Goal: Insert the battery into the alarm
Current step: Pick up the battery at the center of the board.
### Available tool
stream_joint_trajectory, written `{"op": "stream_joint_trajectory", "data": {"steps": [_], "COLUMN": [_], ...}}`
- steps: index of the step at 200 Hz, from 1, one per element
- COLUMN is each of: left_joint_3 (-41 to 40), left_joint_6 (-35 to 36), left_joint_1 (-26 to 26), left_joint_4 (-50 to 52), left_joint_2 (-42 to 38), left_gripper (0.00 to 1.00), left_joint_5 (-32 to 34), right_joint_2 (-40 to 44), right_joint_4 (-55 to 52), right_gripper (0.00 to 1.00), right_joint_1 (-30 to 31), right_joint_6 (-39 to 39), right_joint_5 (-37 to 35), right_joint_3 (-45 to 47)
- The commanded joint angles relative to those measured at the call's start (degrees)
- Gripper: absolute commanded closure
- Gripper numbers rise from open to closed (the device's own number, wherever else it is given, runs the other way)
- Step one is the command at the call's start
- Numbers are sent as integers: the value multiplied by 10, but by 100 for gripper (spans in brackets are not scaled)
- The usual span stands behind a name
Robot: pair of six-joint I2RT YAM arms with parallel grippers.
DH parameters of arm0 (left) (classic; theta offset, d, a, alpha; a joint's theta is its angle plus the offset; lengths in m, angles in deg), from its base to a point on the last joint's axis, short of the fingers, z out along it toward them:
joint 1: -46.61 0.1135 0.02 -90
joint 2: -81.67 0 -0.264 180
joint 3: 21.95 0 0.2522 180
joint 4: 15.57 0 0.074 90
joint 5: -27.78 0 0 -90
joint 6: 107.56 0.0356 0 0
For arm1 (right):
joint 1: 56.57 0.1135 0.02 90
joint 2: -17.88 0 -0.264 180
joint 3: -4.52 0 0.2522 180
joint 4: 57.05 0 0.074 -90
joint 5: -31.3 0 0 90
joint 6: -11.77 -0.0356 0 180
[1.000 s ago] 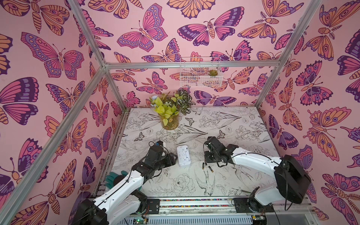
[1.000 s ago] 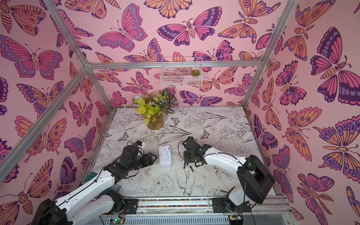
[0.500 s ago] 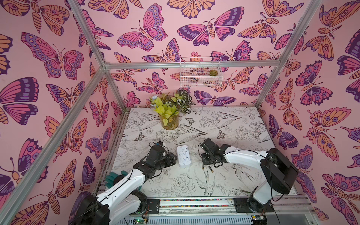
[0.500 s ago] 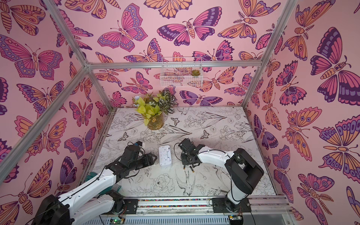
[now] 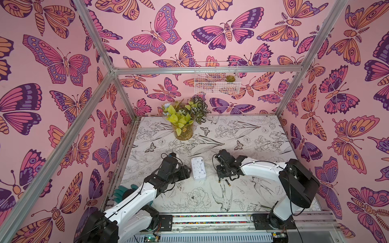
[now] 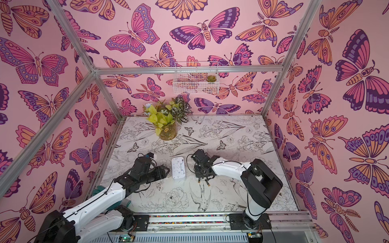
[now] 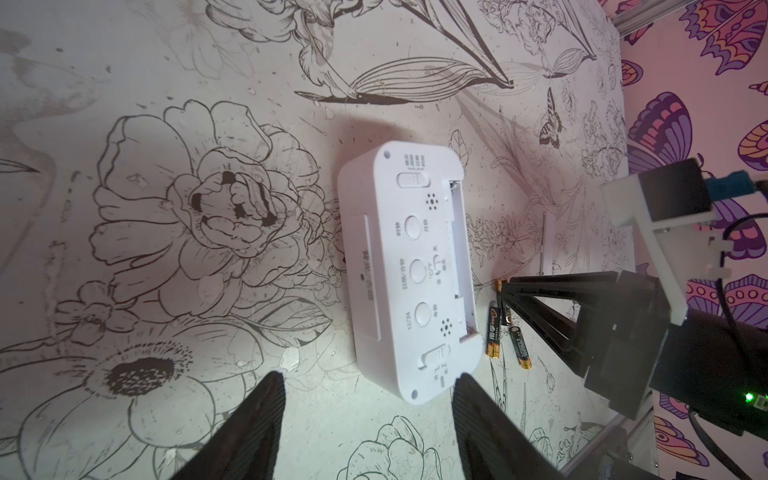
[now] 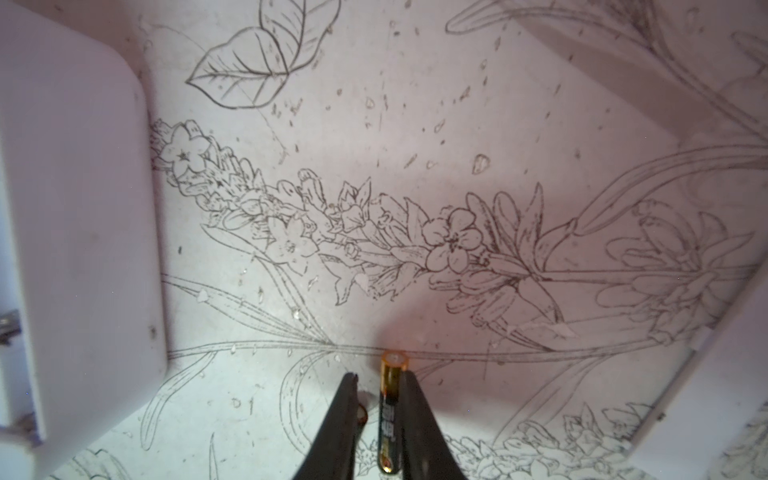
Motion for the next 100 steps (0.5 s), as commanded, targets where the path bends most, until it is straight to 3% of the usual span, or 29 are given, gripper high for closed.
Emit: {"op": "stream_joint_trajectory", "data": {"steps": [1, 100], "left_joint_3": [-7, -4], "left_joint_6": [-1, 2], "left_joint_1": [-2, -2], "left_joint_4": [4, 9], "left_joint_2": [-3, -10], "left_gripper": [33, 33], "left_joint_5": [4, 4], "right_joint_2": [-12, -28], "right_joint_4": [-15, -31], "right_gripper": [79, 79], "right_joint_1": [7, 12], "right_joint_6": [4, 9], "right_joint_5": [-20, -47], "right_joint_3": [-17, -20]}}
